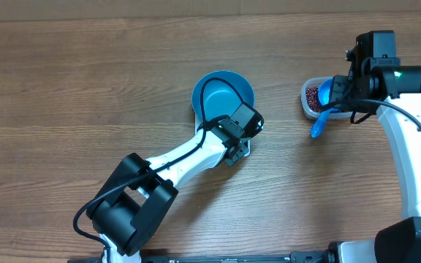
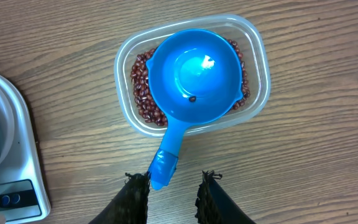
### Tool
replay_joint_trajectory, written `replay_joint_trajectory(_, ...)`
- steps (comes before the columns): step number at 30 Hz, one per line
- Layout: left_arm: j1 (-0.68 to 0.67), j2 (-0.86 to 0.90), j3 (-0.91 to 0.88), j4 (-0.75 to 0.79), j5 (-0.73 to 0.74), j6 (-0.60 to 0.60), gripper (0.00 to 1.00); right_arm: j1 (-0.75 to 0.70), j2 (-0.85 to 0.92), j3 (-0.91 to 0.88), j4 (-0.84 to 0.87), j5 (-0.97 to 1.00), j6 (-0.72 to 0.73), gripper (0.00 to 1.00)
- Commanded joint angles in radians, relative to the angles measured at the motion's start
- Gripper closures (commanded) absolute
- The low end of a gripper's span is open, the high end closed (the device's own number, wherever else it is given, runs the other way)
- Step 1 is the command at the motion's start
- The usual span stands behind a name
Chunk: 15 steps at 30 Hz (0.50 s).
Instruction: Scoop item into bowl and weigh 150g on scale
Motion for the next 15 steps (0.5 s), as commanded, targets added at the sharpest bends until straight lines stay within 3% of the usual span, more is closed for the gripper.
replay_joint_trajectory(1, -0.008, 0.052, -0.017, -0.012, -0.021, -0.009, 0.96, -0.002, -0.002, 0.000, 0.003, 0.004, 0.003, 0.73)
replay_joint_trajectory(15, -0.019, 0.028, 0.035, -0.058, -0.002, -0.027, 0.96, -0.002, -0.002, 0.000, 0.003, 0.005, 0.003, 0.72)
